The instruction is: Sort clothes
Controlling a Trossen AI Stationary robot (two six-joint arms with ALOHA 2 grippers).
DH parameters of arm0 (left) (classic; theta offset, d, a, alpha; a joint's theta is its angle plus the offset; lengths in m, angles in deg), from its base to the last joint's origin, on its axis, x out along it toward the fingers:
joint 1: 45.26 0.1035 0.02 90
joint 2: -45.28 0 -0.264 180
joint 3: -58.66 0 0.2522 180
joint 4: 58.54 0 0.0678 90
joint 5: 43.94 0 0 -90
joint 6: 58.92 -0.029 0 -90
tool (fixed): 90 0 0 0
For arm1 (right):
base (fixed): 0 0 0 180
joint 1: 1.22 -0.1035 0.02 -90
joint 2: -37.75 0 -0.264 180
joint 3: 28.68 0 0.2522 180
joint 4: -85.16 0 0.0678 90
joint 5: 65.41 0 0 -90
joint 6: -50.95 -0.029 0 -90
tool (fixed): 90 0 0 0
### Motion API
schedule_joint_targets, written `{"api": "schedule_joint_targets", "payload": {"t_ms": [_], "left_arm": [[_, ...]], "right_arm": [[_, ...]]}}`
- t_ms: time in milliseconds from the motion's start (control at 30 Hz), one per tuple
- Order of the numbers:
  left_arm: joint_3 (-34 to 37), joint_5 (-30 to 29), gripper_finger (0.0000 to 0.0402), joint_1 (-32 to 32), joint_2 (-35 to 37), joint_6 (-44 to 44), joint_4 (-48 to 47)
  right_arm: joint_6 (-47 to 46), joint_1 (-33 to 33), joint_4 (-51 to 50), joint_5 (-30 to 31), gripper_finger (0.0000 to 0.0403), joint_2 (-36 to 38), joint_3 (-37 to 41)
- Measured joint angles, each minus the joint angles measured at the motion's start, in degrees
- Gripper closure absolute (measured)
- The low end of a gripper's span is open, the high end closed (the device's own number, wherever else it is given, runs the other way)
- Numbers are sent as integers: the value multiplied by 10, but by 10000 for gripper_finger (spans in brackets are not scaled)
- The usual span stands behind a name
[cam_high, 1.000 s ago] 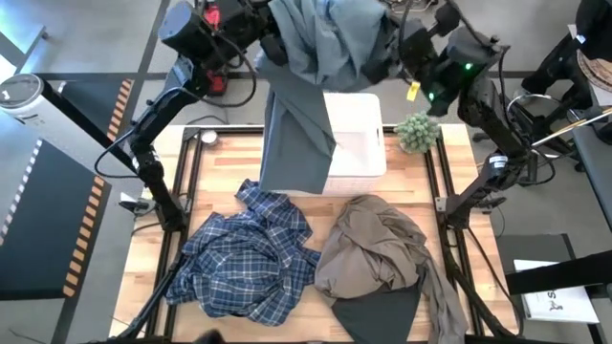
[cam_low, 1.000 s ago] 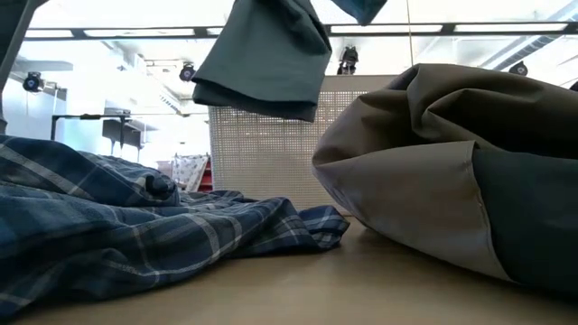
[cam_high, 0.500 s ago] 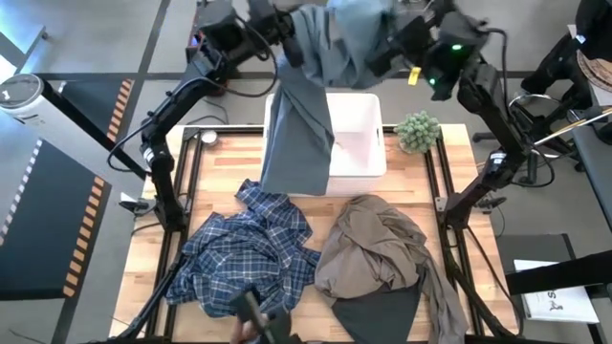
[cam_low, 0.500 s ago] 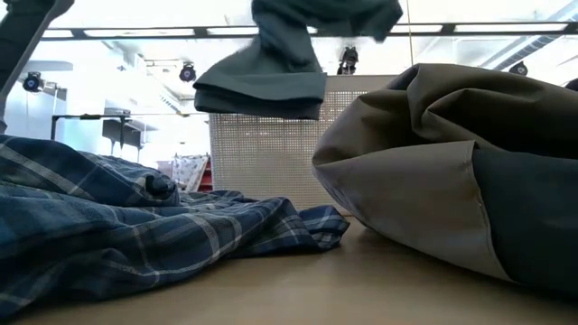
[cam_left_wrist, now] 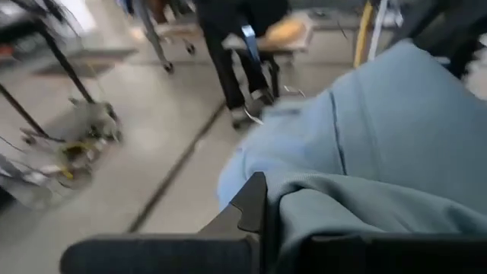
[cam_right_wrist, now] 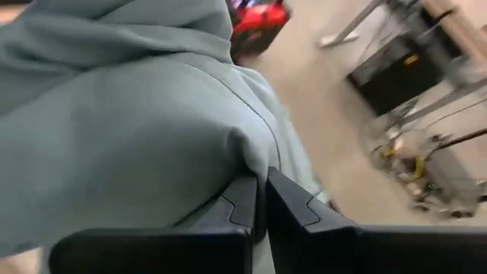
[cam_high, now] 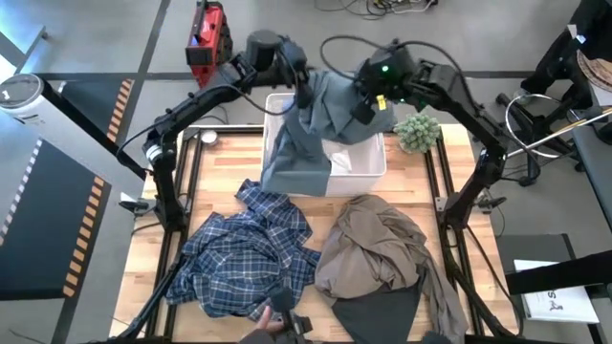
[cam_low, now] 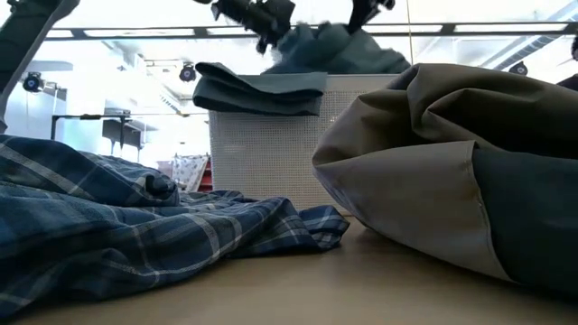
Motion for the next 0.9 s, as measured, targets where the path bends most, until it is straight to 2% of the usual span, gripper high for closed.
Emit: {"api": "schedule_joint_targets", "payload": {"t_ms": [233,367,533,700,900], "left_arm": [[199,13,401,0,71,3,63],[305,27,401,0,124,16,124],[399,60,390,-3,187,24,142],[453,65,337,-4,249,25,143],[482,65,241,-6,307,37,146]], "right_arm": [[-19,6,37,-84,403,6,119],[-27,6,115,-124,403,6,192],[-31,9,218,-175,403,6,271],[-53,9,253,-180,380,6,307],[-54,2,232,-180,296,8,291]]}}
